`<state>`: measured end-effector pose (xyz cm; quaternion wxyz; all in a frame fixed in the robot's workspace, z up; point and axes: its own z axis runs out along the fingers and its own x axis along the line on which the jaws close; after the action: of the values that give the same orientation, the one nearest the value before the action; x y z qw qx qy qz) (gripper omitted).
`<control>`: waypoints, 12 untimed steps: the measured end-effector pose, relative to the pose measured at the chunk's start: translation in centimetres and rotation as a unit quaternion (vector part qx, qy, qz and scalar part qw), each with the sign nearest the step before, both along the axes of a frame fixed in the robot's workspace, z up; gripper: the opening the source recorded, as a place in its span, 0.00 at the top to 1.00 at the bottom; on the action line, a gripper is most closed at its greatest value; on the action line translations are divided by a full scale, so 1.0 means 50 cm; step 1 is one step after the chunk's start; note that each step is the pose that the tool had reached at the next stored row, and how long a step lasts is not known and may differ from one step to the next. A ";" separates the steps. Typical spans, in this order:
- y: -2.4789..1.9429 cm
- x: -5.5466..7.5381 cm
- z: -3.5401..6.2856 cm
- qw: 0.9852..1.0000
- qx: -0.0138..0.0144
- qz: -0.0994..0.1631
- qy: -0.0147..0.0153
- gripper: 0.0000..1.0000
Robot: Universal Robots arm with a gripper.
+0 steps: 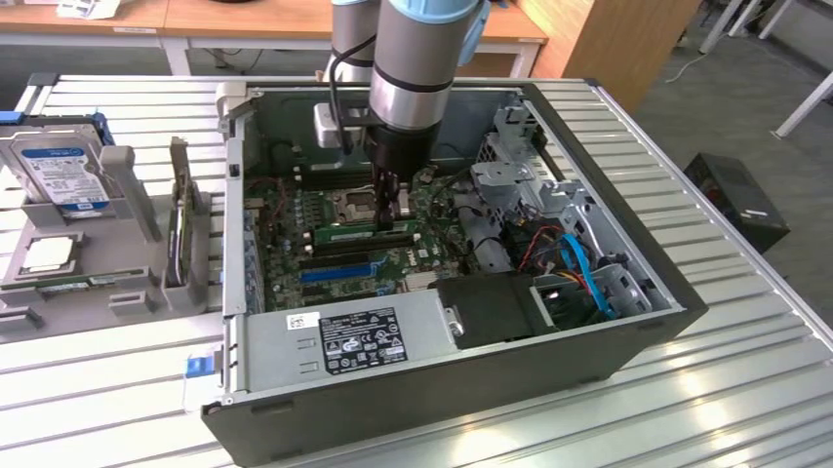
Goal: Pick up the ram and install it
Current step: 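Insert the ram into the slot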
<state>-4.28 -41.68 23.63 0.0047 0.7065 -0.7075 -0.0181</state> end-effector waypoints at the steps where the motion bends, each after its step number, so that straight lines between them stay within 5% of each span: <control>1: 0.0000 0.000 0.000 1.000 0.000 0.000 0.000 0.88; 12: -0.0002 -0.003 -0.003 1.000 0.000 0.000 -0.002 0.88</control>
<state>-4.43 -41.70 23.46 0.0033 0.7067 -0.7073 -0.0170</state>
